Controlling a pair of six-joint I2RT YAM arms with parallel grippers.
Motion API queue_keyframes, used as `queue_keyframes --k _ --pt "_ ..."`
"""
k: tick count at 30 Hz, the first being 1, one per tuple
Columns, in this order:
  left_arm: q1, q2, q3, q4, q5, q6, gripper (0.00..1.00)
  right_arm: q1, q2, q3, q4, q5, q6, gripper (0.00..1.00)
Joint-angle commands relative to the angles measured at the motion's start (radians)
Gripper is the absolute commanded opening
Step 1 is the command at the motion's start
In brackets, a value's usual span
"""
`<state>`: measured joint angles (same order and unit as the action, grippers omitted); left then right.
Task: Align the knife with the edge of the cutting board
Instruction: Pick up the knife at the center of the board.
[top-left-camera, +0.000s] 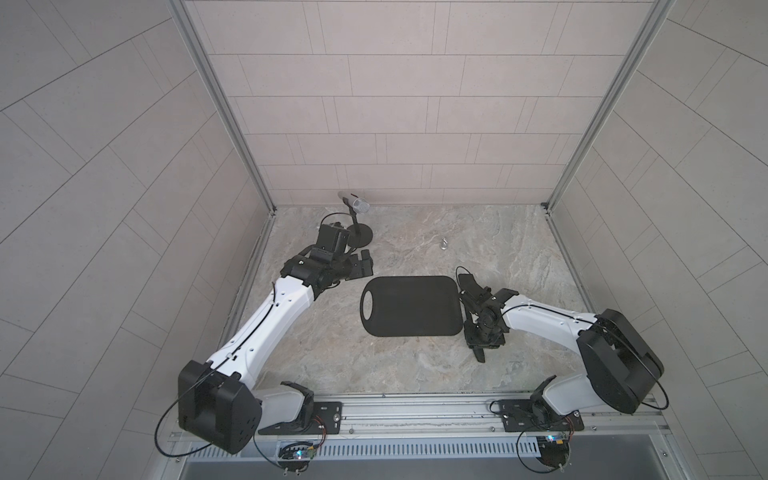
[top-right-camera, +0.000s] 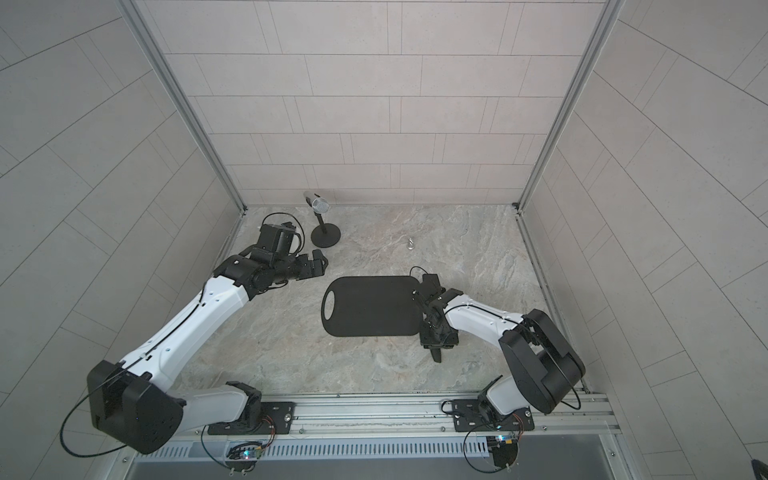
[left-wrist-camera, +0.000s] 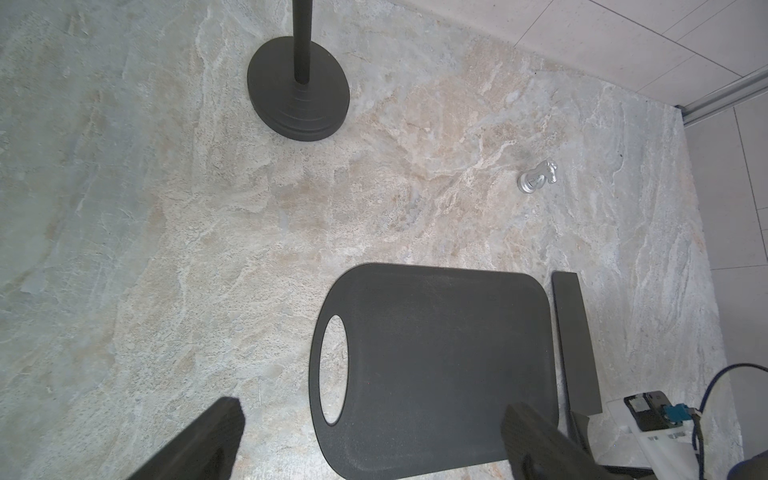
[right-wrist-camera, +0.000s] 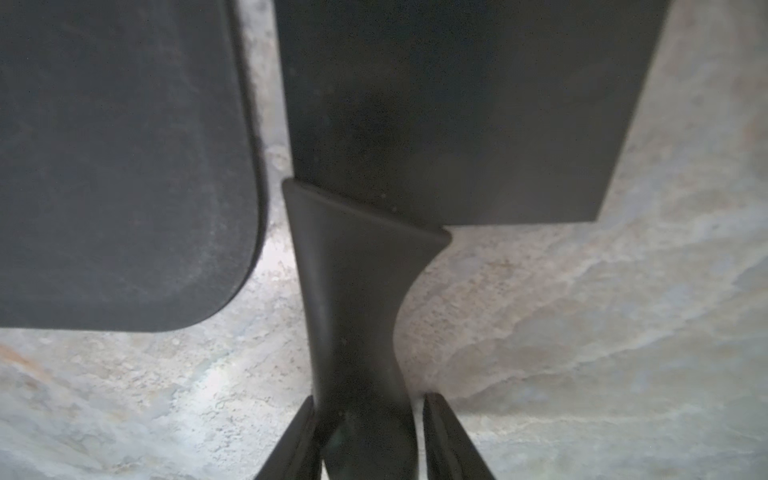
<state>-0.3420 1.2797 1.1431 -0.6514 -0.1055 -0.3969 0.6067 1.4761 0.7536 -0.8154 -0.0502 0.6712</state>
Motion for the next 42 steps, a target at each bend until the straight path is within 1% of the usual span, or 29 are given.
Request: queue_keyframes --k 1,5,13,30,34,42 --pt "0.006 -0.002 -0.009 0.0 -0.007 -0.008 1.0 0.005 0.067 -0.052 0.102 -0.026 0.005 0.36" --pt "0.007 -0.006 -0.008 -0.002 -0.01 -0.007 1.0 0.005 0.069 -0.057 0.112 -0.03 0.008 0.27" --pt "0.006 -0.009 -0.008 -0.003 -0.018 -0.009 1.0 0.005 0.025 -0.066 0.14 -0.038 0.021 0.0" --pt "0.007 -0.004 -0.007 -0.004 -0.022 -0.008 1.0 0.005 -0.211 -0.074 0.175 -0.091 0.048 0.0" --pt "0.007 -0.001 -0.008 -0.005 -0.02 -0.009 1.0 0.005 -0.227 -0.068 0.182 -0.096 0.052 0.0" --pt "0.008 0.002 -0.008 -0.005 -0.025 -0.01 1.0 0.008 -0.208 -0.069 0.224 -0.116 0.057 0.0"
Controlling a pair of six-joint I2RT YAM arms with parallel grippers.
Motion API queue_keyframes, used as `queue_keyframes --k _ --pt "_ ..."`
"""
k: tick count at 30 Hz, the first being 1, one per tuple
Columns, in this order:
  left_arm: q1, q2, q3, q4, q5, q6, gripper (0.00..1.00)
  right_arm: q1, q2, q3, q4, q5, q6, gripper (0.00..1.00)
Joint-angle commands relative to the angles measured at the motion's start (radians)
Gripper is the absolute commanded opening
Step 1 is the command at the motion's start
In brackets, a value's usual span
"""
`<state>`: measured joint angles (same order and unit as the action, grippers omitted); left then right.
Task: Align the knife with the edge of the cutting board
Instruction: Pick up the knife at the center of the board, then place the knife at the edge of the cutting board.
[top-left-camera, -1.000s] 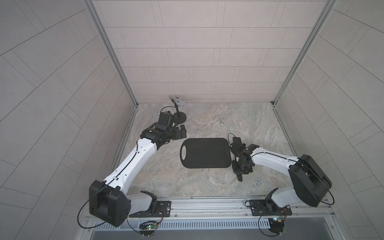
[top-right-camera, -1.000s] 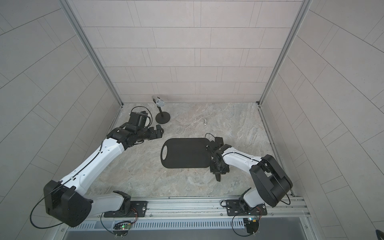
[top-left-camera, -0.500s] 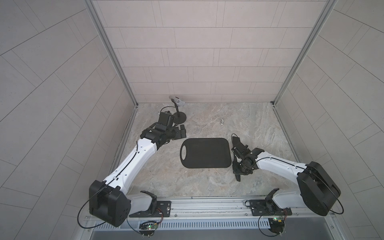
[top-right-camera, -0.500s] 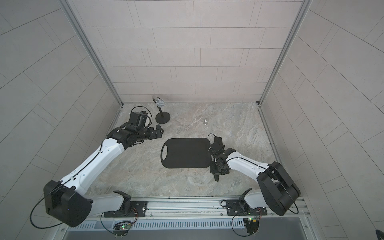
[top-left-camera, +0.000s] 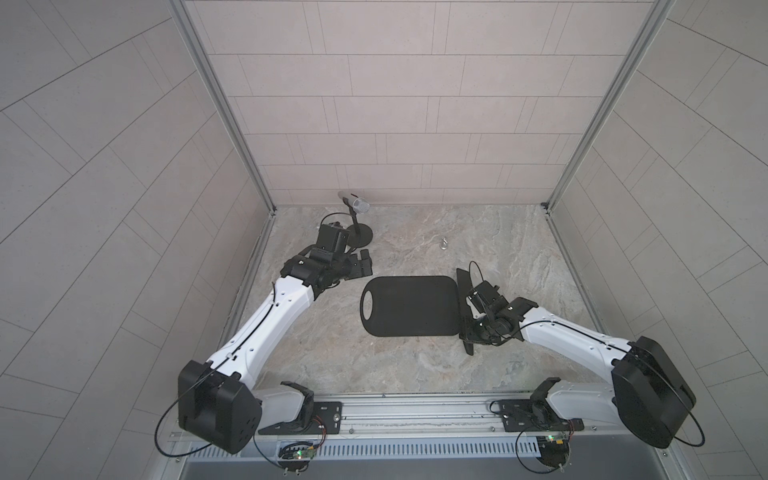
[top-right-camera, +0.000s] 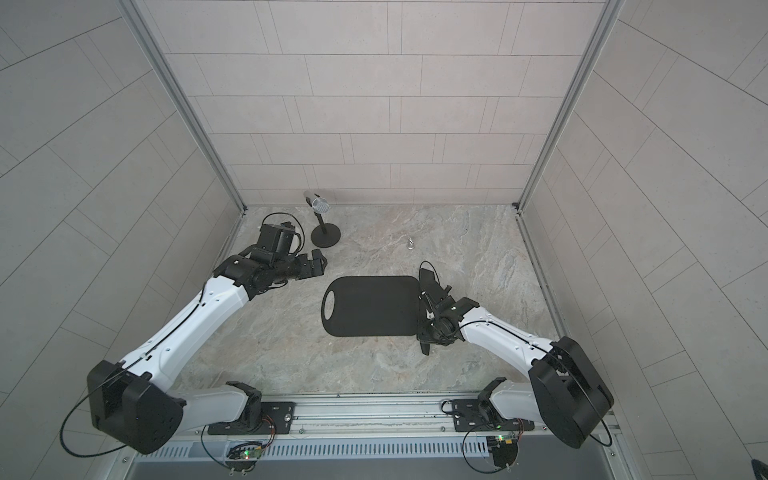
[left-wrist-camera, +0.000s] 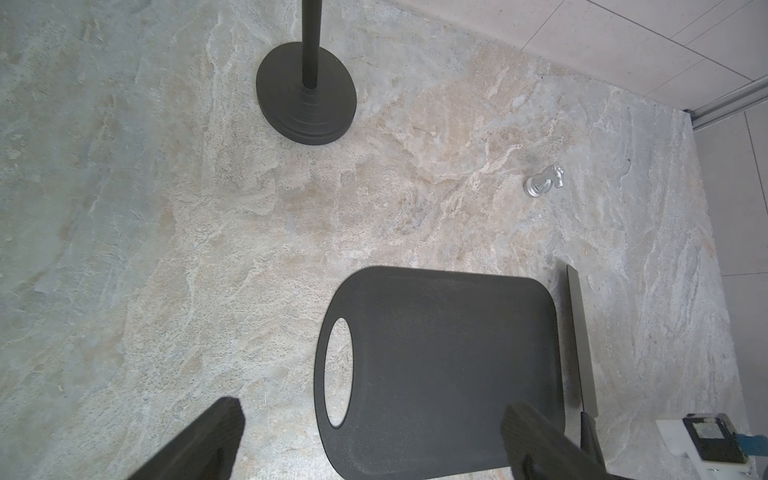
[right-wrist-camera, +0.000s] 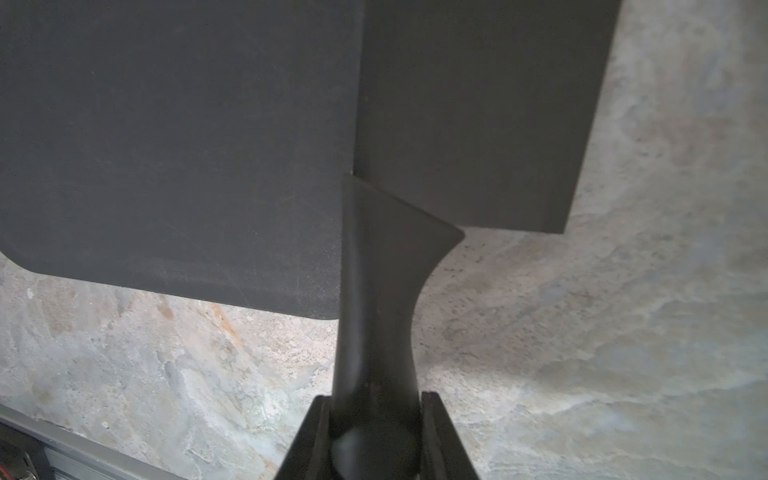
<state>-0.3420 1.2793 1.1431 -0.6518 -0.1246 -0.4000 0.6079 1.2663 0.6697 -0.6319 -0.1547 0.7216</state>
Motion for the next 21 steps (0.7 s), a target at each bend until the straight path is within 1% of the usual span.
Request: queue_keyframes --k 1,6,12,21 --pt "0.007 0.003 -0.007 -0.005 -0.007 -0.006 1.0 0.008 0.004 0.013 0.045 -0.012 0.007 0.0" --pt "0.008 0.005 -0.007 -0.004 -0.007 -0.005 1.0 0.029 0.019 0.016 0.061 -0.004 0.012 0.0" --pt "0.008 0.003 -0.008 -0.004 -0.004 -0.006 1.0 0.075 0.044 0.045 0.038 0.043 0.026 0.0" --pt "0.009 0.006 -0.009 -0.005 -0.003 -0.006 1.0 0.144 0.136 0.103 0.009 0.106 0.047 0.0"
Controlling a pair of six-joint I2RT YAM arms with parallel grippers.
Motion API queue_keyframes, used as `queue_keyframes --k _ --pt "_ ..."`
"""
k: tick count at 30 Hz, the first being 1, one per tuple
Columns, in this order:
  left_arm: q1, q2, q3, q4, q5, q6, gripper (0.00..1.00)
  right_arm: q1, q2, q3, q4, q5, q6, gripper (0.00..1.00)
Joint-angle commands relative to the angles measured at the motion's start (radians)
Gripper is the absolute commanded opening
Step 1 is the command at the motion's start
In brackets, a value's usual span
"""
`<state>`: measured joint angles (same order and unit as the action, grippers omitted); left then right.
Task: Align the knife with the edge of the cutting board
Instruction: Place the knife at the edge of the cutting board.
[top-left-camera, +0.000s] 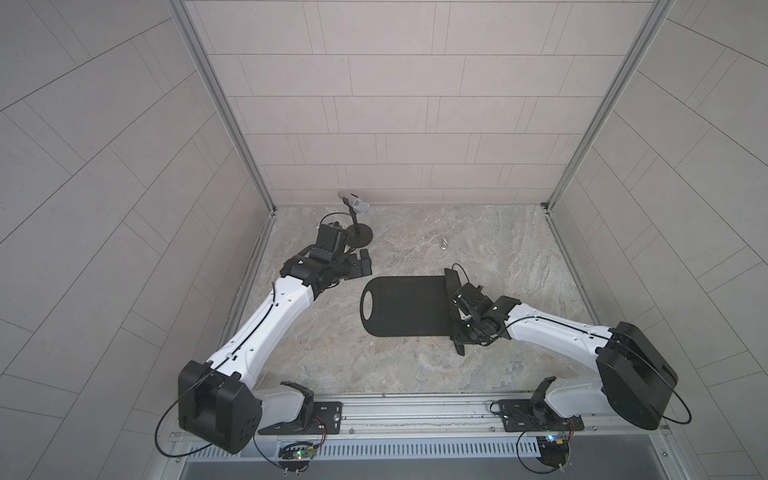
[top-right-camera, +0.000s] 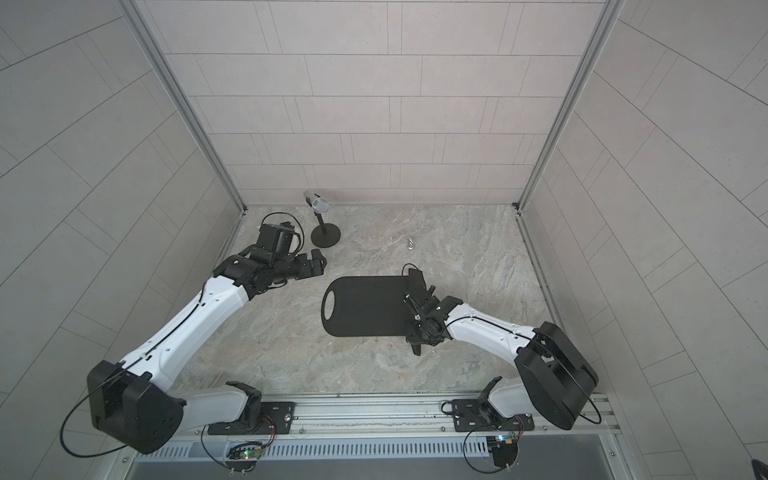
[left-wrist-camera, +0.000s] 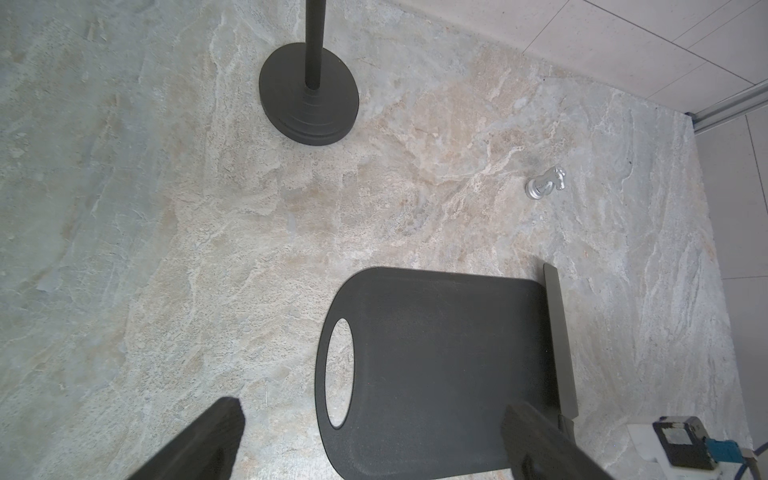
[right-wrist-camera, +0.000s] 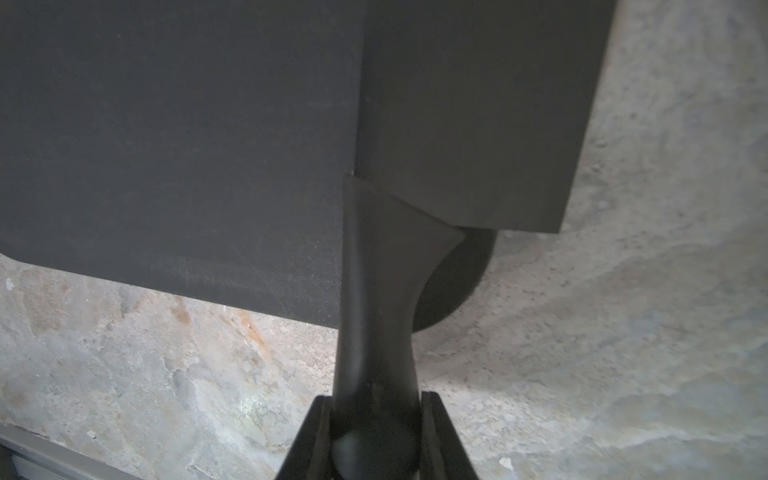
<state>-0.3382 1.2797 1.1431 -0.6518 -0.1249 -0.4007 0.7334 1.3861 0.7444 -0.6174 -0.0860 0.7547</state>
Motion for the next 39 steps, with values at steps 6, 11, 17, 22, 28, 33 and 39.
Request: queue_keyframes --k 6,11,17,22,28,33,39 --pt "0.004 0.008 -0.009 -0.004 -0.002 -0.004 1.0 0.054 0.081 0.066 -0.025 0.073 0.041 0.0" --pt "0.005 0.009 -0.009 -0.005 -0.002 -0.004 1.0 0.082 0.112 0.087 -0.038 0.097 0.072 0.0" --pt "0.005 0.012 -0.01 -0.004 -0.002 -0.005 1.0 0.119 0.118 0.099 -0.057 0.123 0.113 0.0" --pt "0.004 0.014 -0.01 -0.003 -0.002 -0.007 1.0 0.133 0.11 0.093 -0.079 0.13 0.145 0.0" --pt "0.005 0.017 -0.01 -0.003 -0.001 -0.007 1.0 0.155 0.113 0.092 -0.082 0.13 0.171 0.0" --pt "0.005 0.016 -0.011 -0.002 -0.003 -0.008 1.0 0.177 0.145 0.104 -0.072 0.134 0.187 0.0" --pt "0.004 0.015 -0.011 -0.002 -0.001 -0.008 1.0 0.177 0.184 0.109 -0.061 0.136 0.189 0.03"
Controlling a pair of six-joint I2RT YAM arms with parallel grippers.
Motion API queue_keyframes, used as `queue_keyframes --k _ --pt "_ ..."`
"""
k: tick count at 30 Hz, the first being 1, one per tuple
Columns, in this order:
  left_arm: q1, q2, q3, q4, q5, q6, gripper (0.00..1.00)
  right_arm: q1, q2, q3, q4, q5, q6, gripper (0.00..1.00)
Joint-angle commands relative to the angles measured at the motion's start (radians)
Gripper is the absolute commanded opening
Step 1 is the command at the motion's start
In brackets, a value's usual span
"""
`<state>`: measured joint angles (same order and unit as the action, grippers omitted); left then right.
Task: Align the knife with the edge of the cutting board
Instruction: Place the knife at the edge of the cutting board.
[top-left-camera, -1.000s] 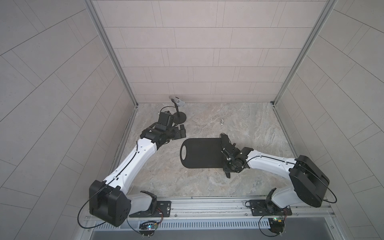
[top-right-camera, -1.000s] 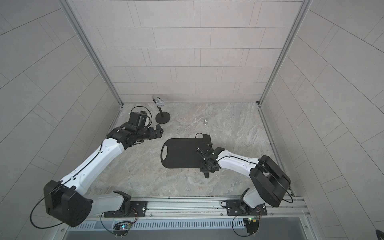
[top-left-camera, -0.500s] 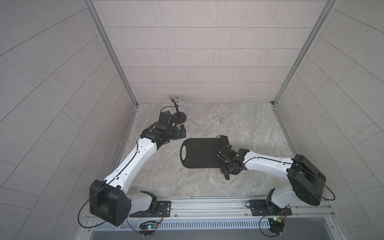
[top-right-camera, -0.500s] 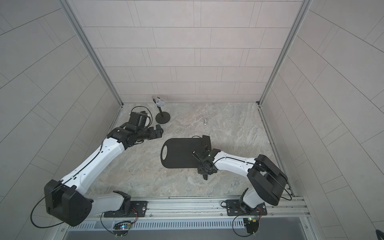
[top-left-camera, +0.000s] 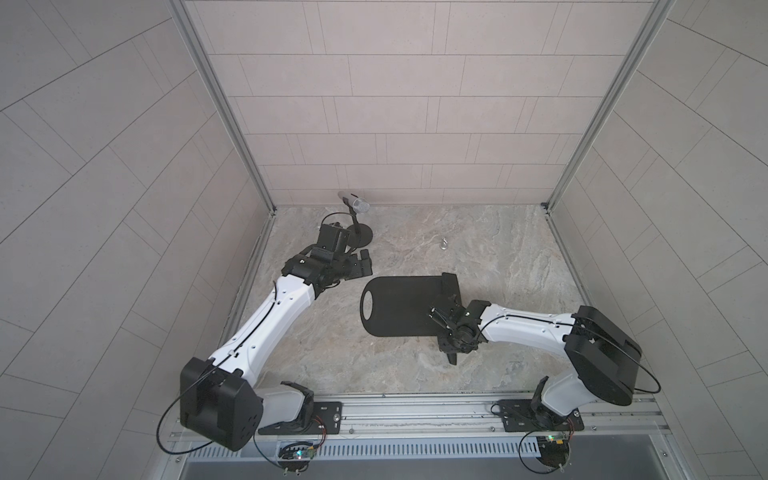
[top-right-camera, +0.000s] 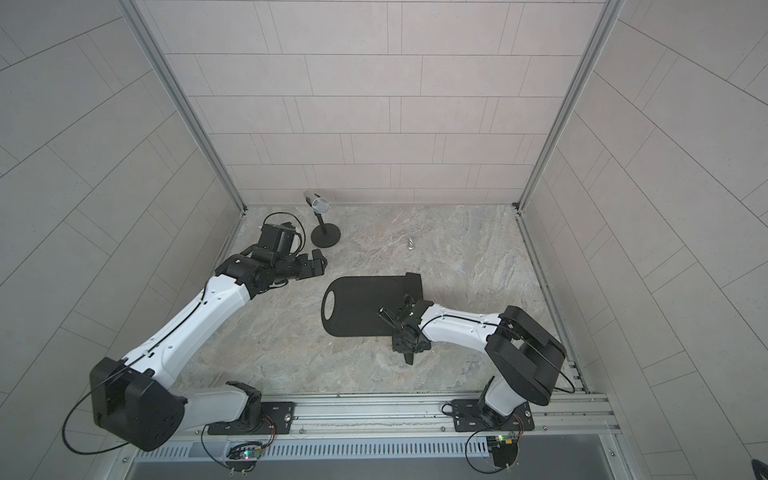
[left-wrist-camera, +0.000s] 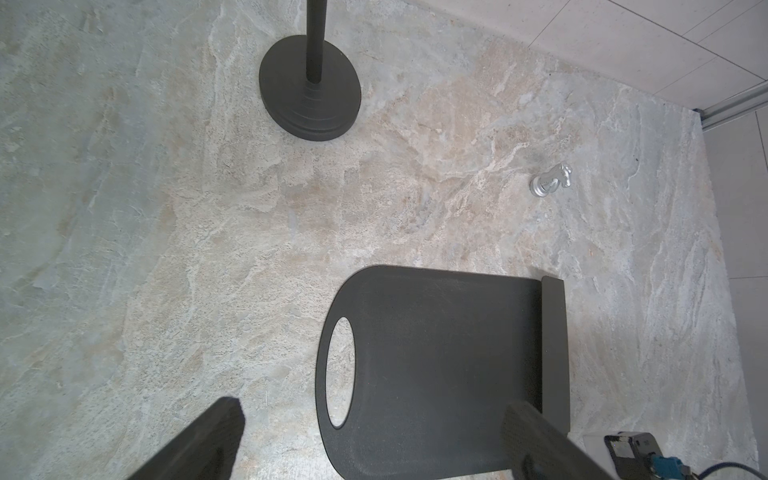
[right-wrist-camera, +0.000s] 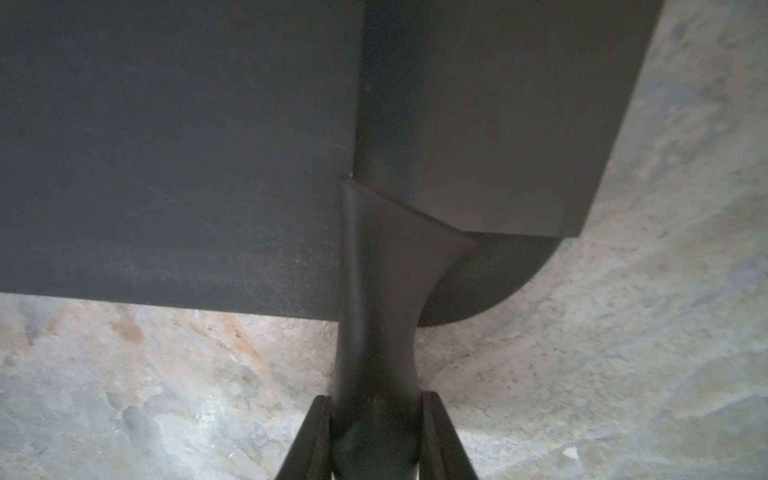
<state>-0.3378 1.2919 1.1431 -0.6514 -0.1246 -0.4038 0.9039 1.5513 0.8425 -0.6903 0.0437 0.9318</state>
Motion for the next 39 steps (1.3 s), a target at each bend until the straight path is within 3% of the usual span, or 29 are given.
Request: queue_keyframes --k 1,8,12,25,32,39 --pt "0.004 0.002 -0.012 -0.002 -0.001 -0.005 1.0 0.007 0.022 0.013 0.012 0.008 0.011 0.05" --pt "0.005 0.004 -0.013 -0.001 0.0 -0.005 1.0 0.007 0.045 0.019 0.013 0.008 0.008 0.15" --pt "0.004 0.006 -0.013 -0.002 0.0 -0.005 1.0 0.007 0.063 0.021 0.011 0.01 0.009 0.26" --pt "0.005 0.004 -0.014 -0.001 0.012 -0.006 1.0 0.007 0.073 0.028 0.004 0.007 -0.003 0.41" --pt "0.004 0.002 -0.012 -0.002 0.016 -0.004 1.0 0.008 0.066 0.017 0.003 -0.002 -0.017 0.57" --pt "0.004 0.0 -0.011 -0.001 0.022 -0.007 1.0 0.014 0.023 -0.016 -0.001 -0.003 -0.017 0.6"
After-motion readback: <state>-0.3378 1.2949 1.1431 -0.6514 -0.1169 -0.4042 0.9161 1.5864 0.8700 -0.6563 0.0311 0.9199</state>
